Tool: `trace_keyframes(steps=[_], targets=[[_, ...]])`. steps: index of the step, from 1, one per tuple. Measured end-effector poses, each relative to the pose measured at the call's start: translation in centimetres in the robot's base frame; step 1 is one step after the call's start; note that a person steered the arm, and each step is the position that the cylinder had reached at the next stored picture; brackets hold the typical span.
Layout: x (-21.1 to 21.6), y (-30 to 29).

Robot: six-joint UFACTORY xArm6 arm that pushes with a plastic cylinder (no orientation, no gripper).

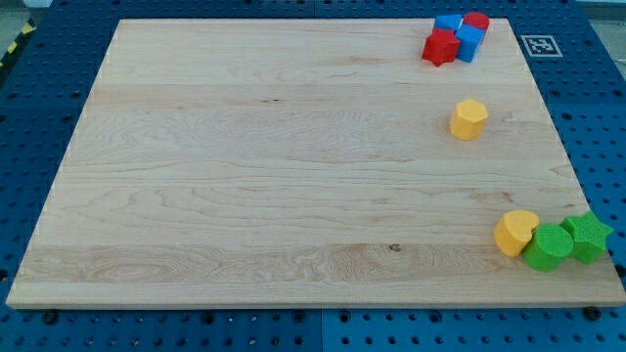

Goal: Push the green star into the green circle

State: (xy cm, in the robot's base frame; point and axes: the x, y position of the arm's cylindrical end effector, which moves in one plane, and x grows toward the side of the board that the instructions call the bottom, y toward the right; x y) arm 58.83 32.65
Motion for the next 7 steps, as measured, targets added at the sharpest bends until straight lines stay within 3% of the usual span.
trace_keyframes(steps=[6, 7], targets=[[-2.7, -5.1], [-7.1, -3.5]])
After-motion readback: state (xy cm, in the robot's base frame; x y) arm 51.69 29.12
